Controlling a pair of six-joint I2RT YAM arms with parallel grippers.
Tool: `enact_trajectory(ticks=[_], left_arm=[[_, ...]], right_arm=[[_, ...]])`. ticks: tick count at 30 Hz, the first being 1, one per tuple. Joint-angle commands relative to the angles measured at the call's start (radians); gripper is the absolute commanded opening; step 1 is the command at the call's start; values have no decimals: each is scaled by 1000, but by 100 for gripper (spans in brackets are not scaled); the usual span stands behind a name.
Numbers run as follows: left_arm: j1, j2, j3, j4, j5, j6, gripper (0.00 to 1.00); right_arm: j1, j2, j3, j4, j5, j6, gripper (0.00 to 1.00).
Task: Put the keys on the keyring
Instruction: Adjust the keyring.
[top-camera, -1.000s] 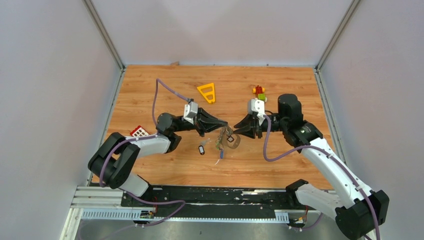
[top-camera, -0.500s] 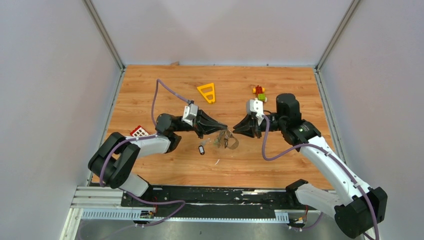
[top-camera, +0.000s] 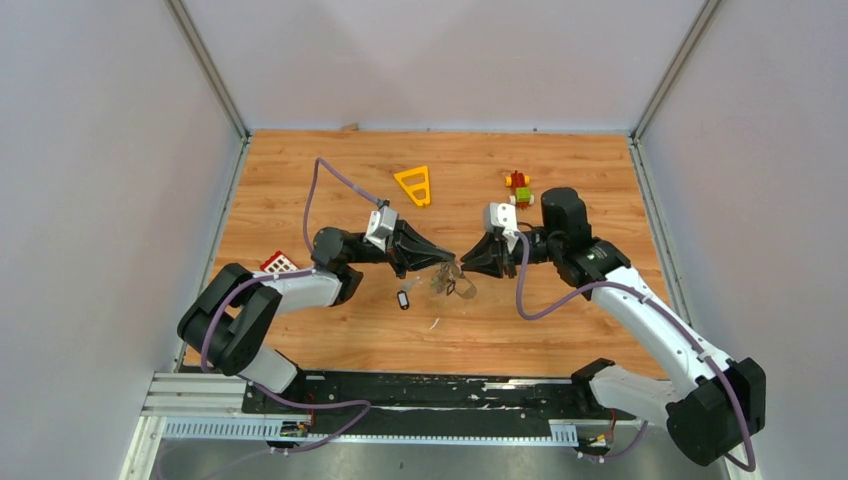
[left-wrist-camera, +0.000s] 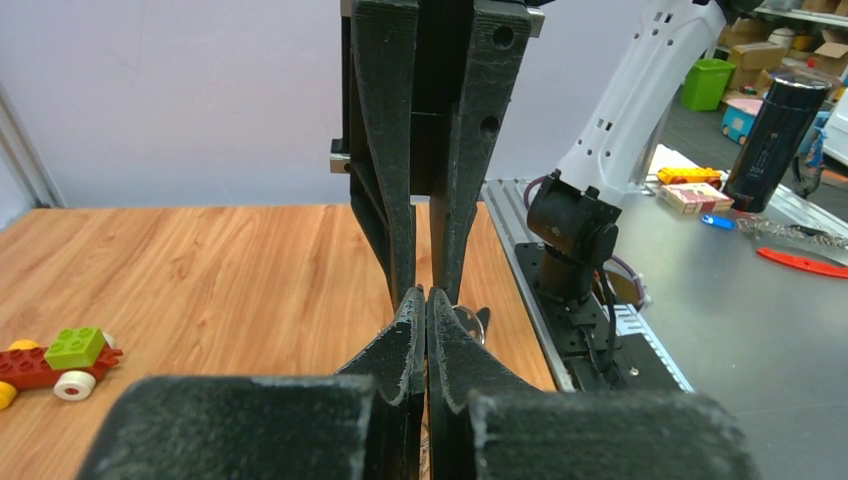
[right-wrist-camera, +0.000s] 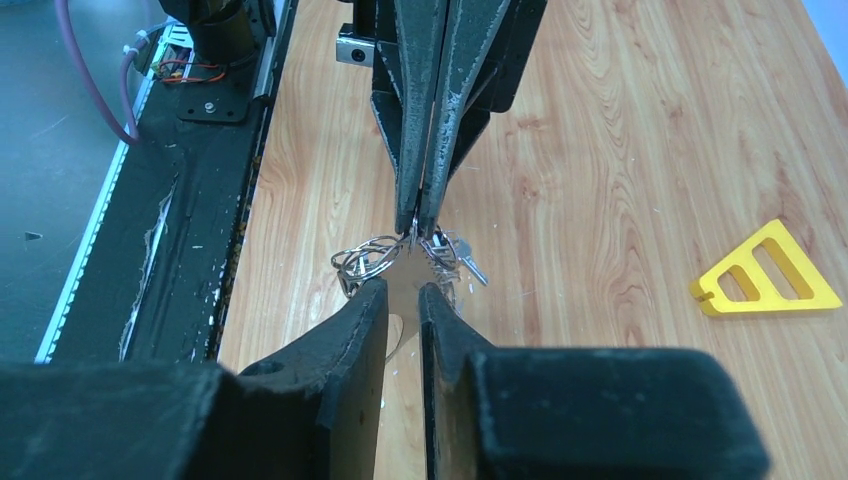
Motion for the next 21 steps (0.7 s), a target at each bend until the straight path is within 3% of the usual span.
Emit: enact_trajectory(ticks=[1, 21], left_arm=[[-2, 6, 22, 135, -12, -9, 0], [-6, 28, 17, 143, -18, -19, 0]], right_arm=[[23, 15, 1, 70, -32, 12, 19], [56, 33, 7, 101, -11, 47, 23]])
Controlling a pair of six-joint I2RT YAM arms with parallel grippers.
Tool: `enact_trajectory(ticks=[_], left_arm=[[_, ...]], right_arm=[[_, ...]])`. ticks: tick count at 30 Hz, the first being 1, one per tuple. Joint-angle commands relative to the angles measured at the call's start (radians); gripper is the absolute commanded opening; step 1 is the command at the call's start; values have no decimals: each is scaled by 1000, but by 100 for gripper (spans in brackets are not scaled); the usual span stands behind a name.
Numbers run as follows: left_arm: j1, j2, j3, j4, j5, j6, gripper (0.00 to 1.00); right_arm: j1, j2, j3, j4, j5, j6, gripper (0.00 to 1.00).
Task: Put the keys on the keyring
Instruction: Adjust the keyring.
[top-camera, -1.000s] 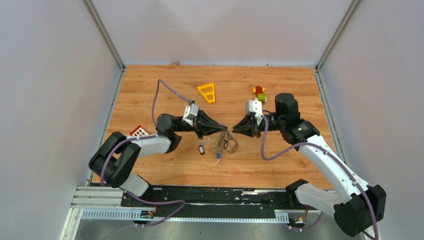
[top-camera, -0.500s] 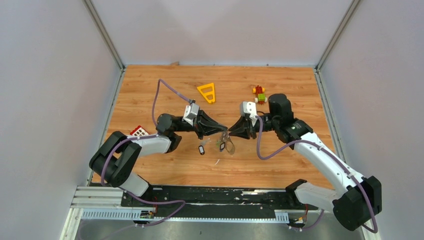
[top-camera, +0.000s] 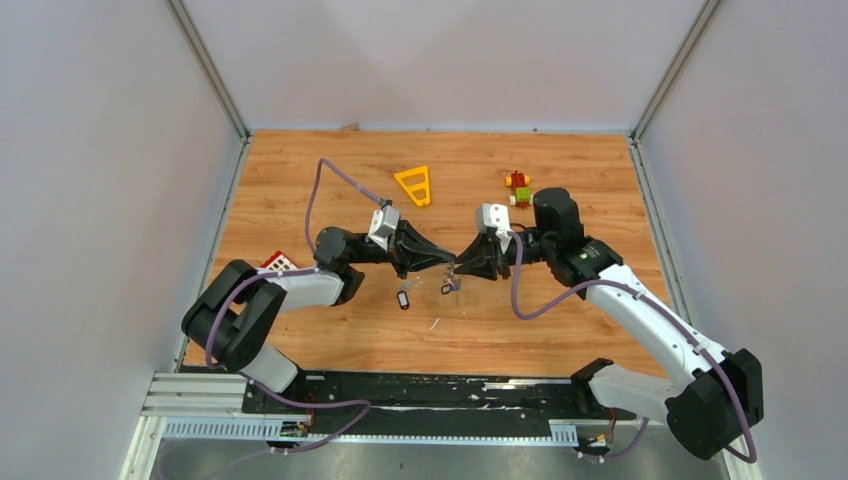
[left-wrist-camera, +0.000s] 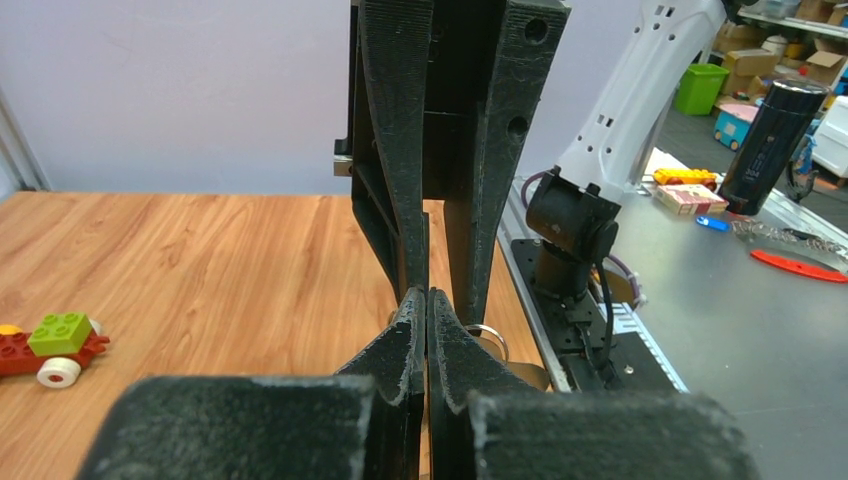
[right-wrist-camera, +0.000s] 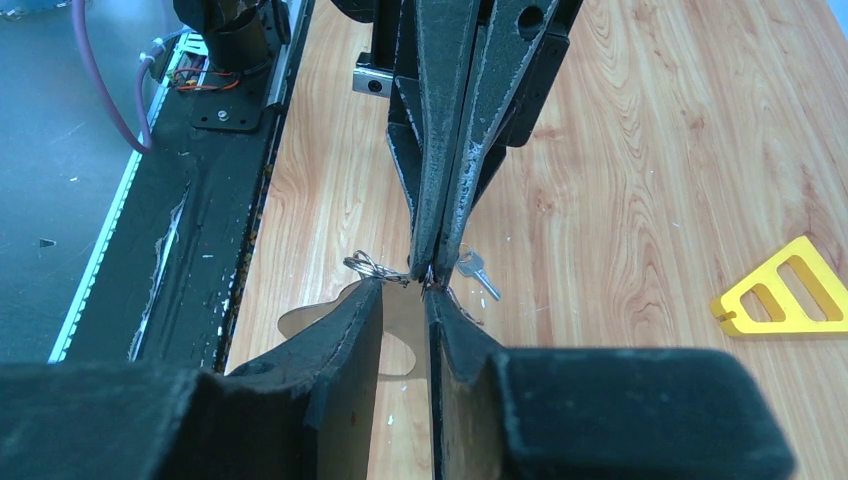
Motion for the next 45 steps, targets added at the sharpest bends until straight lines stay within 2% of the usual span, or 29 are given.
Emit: enact_trajectory(ticks=[1, 12, 22, 25, 30, 34, 37, 41, 45], left_arm=[[-5, 3, 16, 135, -15, -3, 0], [-16, 16, 15, 135, -17, -2, 0], [-15, 16, 15, 135, -17, -1, 0], [-15, 14, 18, 125, -15, 6, 0], [-15, 8, 27, 63, -16, 51, 7], [-15, -16, 37, -46, -13, 139, 20], [-15, -59, 54, -207, -13, 261, 27], [-15, -124, 75, -439, -11, 433, 33], [-15, -169, 104, -649, -8, 606, 34]], right_arm=[[9, -2, 10, 53, -16, 12, 22], [16, -21, -9, 87, 36, 21, 0], [19, -50, 30, -43, 133, -120, 0], [22, -59, 65, -128, 156, -181, 0], [37, -71, 113, -226, 214, -241, 0], [63, -61, 159, -305, 272, -279, 0], [78, -53, 186, -352, 307, -298, 0], [90, -50, 202, -378, 326, -302, 0], [95, -46, 207, -386, 329, -303, 0]])
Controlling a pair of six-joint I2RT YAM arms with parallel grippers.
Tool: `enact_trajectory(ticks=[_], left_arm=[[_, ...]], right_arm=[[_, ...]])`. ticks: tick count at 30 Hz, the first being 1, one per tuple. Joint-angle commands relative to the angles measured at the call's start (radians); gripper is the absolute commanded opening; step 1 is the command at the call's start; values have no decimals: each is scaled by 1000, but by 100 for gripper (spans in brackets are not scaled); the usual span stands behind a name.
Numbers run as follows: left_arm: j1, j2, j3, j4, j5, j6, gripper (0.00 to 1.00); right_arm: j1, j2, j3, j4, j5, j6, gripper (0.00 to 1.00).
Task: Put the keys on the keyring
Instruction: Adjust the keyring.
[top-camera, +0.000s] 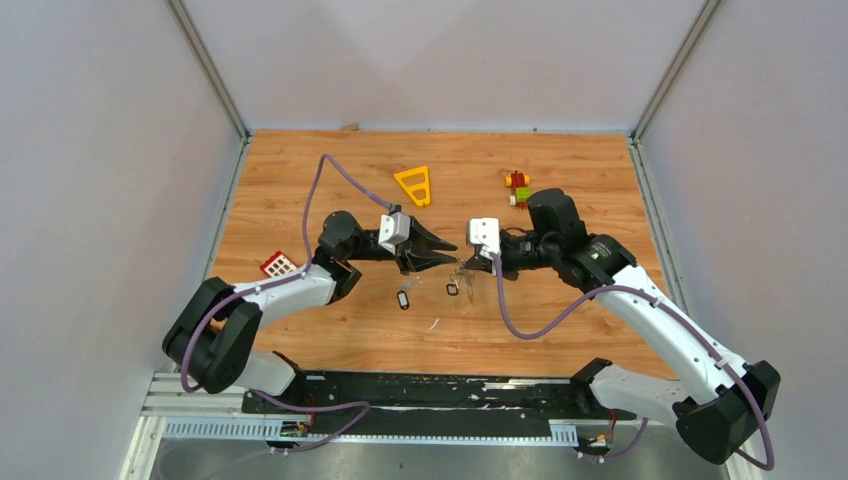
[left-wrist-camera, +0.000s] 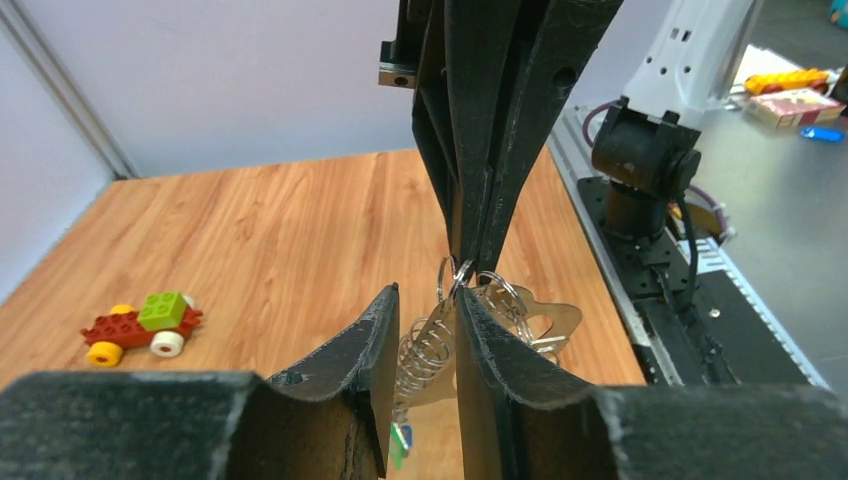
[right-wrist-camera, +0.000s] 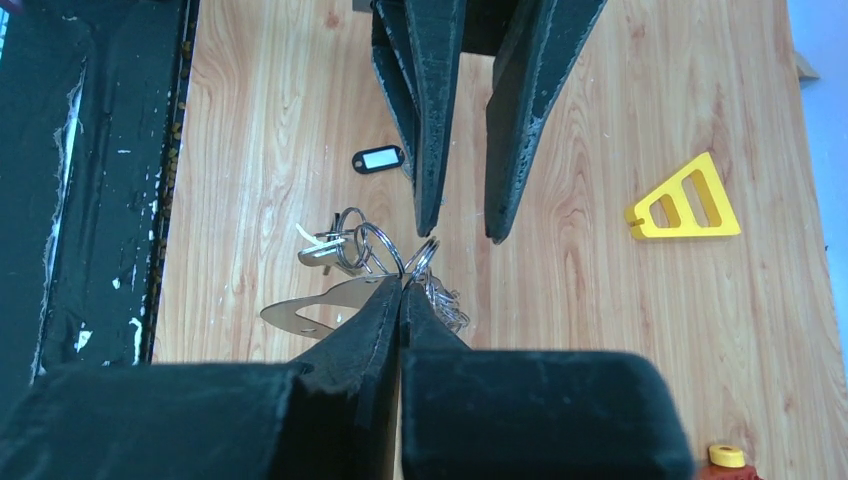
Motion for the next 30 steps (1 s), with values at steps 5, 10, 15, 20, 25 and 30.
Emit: enact_trajectory(ticks=[5, 10, 15, 20, 25, 30], left_arm=[[-2, -79, 121, -463, 16, 412, 34], [-23, -74, 221, -760, 37, 630, 35], [-38, -68, 278, -951, 39, 765, 34], [-38, -92, 309, -1168, 12, 971, 34], [-39, -113, 347, -1309, 17, 1079, 37], [-41, -115, 357, -1286, 35, 1044, 38]], right_arm=[[16, 8, 61, -22, 4, -24, 0], [21, 28, 68, -17, 0, -8, 0], [23, 42, 69, -18, 5, -1, 0], [24, 37, 64, -24, 20, -7, 0], [23, 39, 57, -29, 13, -9, 0], [24, 42, 49, -23, -3, -4, 0]])
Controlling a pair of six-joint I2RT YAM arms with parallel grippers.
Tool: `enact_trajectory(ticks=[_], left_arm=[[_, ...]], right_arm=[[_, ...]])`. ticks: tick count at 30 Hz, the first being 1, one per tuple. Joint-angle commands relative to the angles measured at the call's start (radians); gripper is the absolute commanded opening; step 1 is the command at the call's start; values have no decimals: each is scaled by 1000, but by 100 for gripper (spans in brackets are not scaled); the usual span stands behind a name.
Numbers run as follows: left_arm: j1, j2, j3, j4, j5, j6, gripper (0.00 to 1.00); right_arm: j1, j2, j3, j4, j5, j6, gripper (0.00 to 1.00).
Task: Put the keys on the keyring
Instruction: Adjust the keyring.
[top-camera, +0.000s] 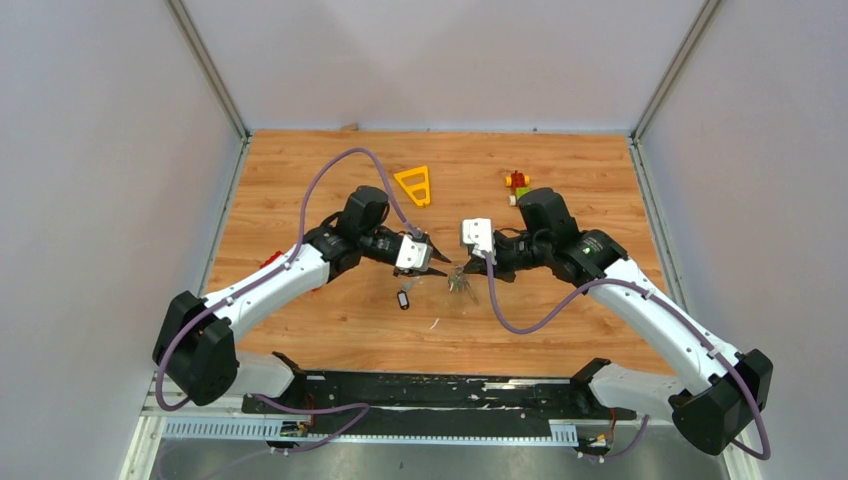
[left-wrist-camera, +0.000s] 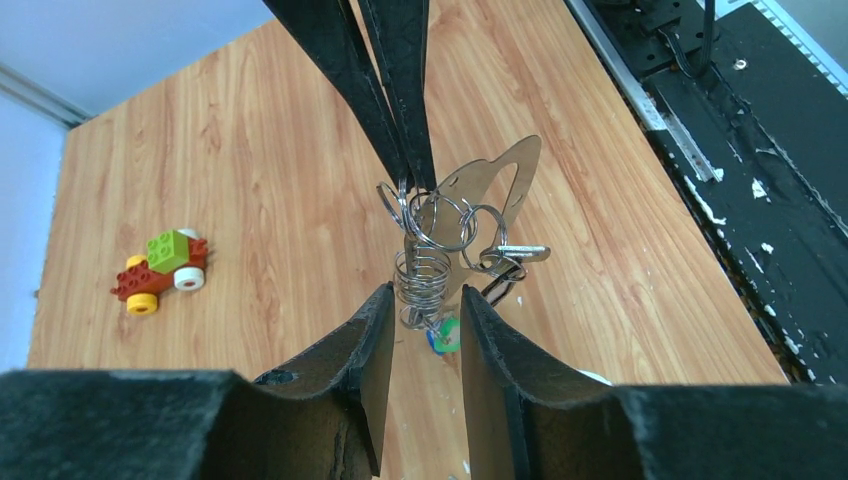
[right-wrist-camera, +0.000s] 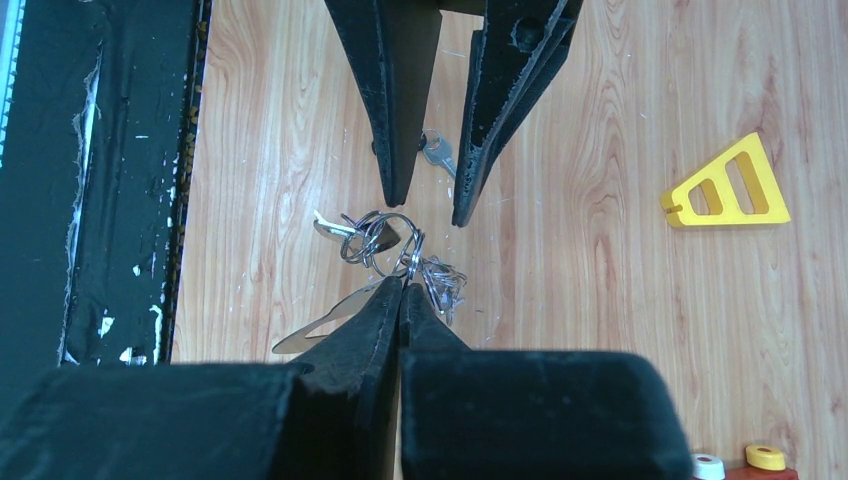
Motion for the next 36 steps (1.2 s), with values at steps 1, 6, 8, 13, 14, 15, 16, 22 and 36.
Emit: enact_trajectory(ticks=[1, 6, 8, 13, 14, 15, 16, 22, 36], left_arm=[[-8, -33, 43, -19, 31, 20, 38], [-23, -19, 58, -6, 37, -5, 38], [-28, -13, 65, 11, 30, -22, 38], [-30, 4, 87, 32, 29, -57, 37], [-30, 5, 89, 33, 29, -60, 37], [-31, 5, 90, 34, 31, -62, 36], [-32, 7, 91, 34, 31, -65, 36], [-41, 14, 103, 32, 28, -73, 29], [-66, 33, 134, -8, 30, -69, 12]], right_arm=[[8, -5, 26, 36, -23, -1, 0], [8, -6, 21, 42, -27, 5, 0], [9, -6, 18, 45, -35, 8, 0], [11, -5, 10, 51, -41, 10, 0], [12, -6, 9, 52, -43, 10, 0], [11, -5, 7, 53, -44, 10, 0], [11, -6, 5, 55, -44, 10, 0], [12, -2, 6, 61, -58, 13, 0], [11, 11, 10, 66, -49, 27, 0]])
